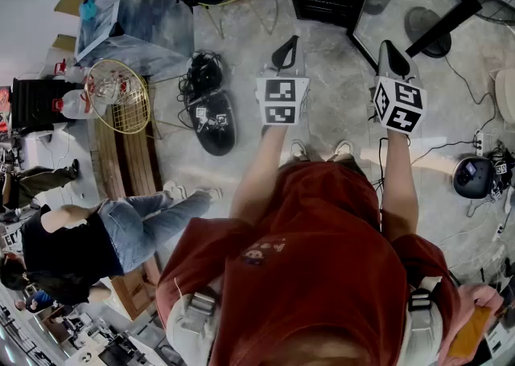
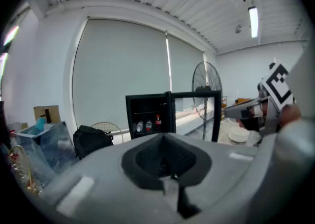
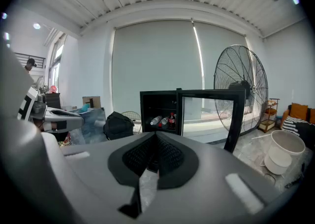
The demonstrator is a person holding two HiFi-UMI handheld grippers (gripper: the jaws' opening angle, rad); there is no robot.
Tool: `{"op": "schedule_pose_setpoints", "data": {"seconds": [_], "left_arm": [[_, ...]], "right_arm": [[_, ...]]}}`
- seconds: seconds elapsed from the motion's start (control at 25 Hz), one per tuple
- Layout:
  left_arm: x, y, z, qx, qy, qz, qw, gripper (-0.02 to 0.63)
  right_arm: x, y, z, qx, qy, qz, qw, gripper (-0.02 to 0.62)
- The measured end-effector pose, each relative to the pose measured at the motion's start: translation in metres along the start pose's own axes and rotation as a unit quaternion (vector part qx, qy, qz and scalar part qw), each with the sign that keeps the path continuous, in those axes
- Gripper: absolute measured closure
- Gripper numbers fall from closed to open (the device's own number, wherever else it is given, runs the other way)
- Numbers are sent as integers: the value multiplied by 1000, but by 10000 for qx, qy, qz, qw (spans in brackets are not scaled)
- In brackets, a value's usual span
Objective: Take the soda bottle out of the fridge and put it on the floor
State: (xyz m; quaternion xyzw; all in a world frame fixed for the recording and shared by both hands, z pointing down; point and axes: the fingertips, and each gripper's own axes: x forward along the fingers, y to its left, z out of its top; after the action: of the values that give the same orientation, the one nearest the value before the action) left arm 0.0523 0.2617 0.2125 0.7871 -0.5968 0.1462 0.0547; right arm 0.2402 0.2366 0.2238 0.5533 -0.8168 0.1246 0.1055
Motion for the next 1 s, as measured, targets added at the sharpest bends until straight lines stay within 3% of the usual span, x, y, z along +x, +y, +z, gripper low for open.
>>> {"op": "schedule_pose_setpoints", "data": {"seconds": [0.72,1.0], "left_arm": [[29,-73,-3,-84,203,182,9996,606],[30,-96,-10,-442,170,303,9984,606]], "right_arm": [[-9,-71,-7,127,-269,267,9992,597],[-12,-91,-16,-76,-198,471,9987,597]]}}
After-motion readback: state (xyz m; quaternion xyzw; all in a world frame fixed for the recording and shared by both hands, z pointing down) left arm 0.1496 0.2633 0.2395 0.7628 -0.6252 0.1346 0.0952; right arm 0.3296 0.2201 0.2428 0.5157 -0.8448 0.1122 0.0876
